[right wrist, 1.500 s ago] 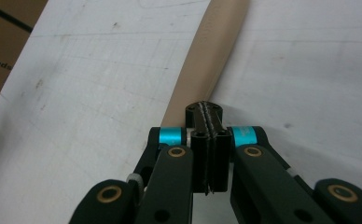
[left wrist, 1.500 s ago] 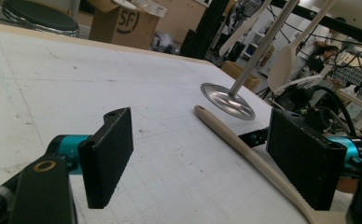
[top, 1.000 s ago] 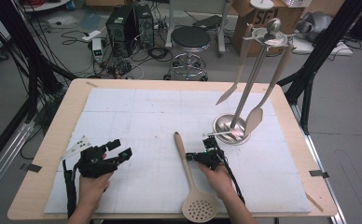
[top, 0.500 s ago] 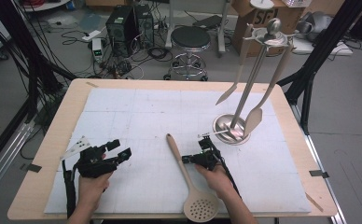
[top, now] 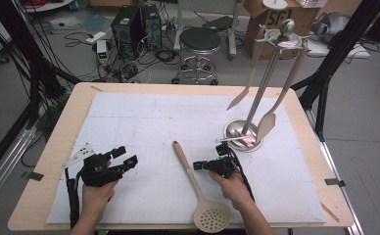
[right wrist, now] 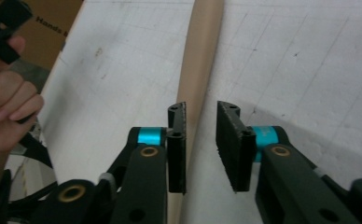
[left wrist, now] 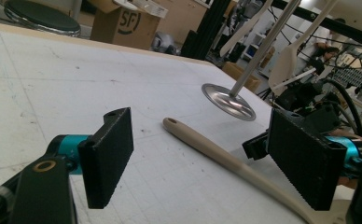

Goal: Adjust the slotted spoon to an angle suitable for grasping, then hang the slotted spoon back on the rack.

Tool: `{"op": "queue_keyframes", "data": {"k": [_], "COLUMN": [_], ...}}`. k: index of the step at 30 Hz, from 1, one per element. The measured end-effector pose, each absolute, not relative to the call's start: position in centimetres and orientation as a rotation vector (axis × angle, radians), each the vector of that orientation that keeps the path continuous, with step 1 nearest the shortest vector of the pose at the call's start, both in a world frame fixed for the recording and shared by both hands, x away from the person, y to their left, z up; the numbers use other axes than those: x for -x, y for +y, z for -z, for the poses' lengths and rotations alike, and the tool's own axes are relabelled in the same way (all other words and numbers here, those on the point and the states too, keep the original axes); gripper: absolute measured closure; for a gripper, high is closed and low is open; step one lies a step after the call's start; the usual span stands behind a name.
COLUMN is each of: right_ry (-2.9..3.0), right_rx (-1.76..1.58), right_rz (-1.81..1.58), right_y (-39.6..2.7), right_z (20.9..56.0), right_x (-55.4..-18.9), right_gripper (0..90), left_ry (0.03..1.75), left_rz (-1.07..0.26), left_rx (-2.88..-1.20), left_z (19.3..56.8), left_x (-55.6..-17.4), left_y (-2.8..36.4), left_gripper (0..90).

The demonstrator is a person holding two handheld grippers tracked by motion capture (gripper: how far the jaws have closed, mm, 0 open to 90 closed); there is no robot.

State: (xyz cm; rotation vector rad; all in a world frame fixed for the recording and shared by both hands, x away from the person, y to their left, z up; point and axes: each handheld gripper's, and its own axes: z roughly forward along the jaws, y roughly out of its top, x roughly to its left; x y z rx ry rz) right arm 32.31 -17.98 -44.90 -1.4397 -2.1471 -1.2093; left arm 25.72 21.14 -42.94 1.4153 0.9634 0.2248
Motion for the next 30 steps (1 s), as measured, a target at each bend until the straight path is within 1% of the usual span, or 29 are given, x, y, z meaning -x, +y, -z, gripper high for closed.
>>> {"op": "queue_keyframes", "data": {"k": [2, 4, 12, 19, 24, 30], "right_ry": [-2.139, -2.130, -2.125, -2.144, -2.162, -2.168], "right_rx": [1.434, 1.426, 1.407, 1.388, 1.395, 1.408], "right_rz": [1.220, 1.234, 1.185, 1.085, 1.018, 0.962], "right_y": [-18.2, -18.4, -18.6, -17.9, -17.3, -16.9], "right_z": [44.6, 44.4, 44.1, 44.1, 44.1, 44.5], "right_x": [-32.1, -31.9, -30.8, -29.9, -29.4, -29.3], "right_gripper": [68.4, 64.6, 54.9, 54.6, 56.9, 57.5], "left_ry": [0.965, 0.966, 0.964, 0.962, 0.957, 0.957], "left_rz": [-0.229, -0.227, -0.227, -0.228, -0.225, -0.226], "left_rx": [-1.417, -1.416, -1.419, -1.417, -1.415, -1.414], "left_z": [42.9, 43.0, 43.0, 42.9, 42.8, 42.7], "left_x": [-25.7, -25.7, -25.9, -25.8, -25.8, -25.7], "left_y": [21.2, 21.2, 21.1, 21.1, 21.0, 21.1], "left_gripper": [23.5, 23.5, 23.5, 23.5, 23.6, 23.5]}}
